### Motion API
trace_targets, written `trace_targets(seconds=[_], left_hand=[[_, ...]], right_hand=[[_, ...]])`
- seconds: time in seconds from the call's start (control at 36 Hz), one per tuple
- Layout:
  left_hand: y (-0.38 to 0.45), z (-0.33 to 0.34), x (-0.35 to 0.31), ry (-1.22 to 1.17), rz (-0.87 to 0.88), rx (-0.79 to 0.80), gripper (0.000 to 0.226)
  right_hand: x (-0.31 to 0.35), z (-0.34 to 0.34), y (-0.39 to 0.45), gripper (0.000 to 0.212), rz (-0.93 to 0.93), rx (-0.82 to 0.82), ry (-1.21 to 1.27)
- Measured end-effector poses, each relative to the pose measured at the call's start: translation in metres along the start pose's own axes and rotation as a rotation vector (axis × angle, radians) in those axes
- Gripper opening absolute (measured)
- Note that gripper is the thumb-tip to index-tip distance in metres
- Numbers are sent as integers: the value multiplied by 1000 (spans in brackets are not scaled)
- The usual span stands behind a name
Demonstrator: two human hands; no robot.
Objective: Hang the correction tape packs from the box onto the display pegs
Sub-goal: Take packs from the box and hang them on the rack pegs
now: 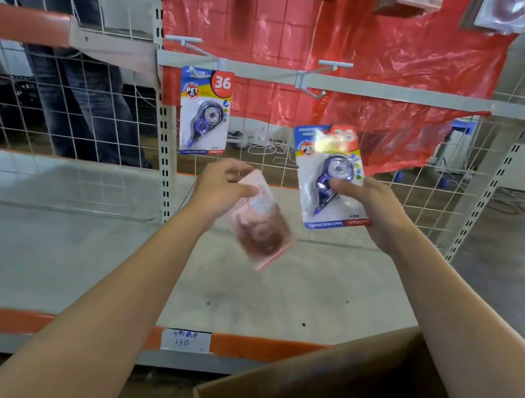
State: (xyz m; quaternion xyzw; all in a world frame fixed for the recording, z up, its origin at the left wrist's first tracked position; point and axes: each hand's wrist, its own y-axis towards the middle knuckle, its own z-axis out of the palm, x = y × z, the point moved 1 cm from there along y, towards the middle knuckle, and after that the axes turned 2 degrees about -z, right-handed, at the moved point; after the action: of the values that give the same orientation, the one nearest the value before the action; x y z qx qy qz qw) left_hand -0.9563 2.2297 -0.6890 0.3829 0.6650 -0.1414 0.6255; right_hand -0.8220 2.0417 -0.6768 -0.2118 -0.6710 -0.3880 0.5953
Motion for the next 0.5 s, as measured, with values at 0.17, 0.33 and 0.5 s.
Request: trace_targets(seconds=[0.17,0.33,0.5], left_hand=[[5,7,-4,-191,-115,-70,29],[17,5,-3,-608,-346,-155,10],[3,6,-8,-520,-260,43,34]], right_hand=[[-2,33,-9,41,80,324,179],[-13,64,-13,40,76,382,166],[-12,63,1,29,-63,26,112]])
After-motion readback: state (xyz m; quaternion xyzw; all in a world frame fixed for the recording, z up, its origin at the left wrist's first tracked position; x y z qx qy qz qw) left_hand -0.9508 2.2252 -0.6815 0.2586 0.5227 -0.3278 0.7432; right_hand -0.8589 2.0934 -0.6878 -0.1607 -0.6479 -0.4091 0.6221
